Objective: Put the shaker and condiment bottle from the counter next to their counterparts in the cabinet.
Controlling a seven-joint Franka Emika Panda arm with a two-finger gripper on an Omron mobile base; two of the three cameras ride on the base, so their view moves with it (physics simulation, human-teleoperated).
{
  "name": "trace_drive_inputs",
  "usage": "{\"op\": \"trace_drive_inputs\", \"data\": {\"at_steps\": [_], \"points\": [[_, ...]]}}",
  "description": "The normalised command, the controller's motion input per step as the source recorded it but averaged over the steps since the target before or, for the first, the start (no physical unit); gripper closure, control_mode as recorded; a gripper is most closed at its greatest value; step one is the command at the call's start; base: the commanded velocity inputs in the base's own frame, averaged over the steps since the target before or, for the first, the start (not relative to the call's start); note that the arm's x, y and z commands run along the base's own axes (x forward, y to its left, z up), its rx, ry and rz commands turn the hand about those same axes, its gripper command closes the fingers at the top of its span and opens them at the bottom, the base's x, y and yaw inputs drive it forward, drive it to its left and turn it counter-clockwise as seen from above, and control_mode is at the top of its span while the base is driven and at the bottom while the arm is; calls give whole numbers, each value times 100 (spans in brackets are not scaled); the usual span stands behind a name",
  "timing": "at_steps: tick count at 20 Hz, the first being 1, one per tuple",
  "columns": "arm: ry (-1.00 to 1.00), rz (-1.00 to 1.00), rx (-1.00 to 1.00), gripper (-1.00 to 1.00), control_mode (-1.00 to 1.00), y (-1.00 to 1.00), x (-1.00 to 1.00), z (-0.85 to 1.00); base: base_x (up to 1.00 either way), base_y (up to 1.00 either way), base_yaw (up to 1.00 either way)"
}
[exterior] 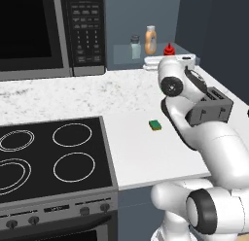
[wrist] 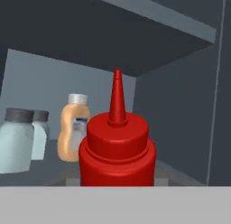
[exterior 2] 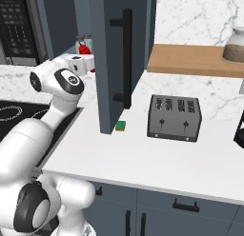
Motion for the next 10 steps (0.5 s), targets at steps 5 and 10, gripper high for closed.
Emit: {"op": "trace_drive_inputs", "data": {"at_steps": [5,10], "points": [[17,-1,-17,100,-100,-6,4,65,0,0,0],[6,0,0,100,-100,-14,0,30,0,0,0]]}}
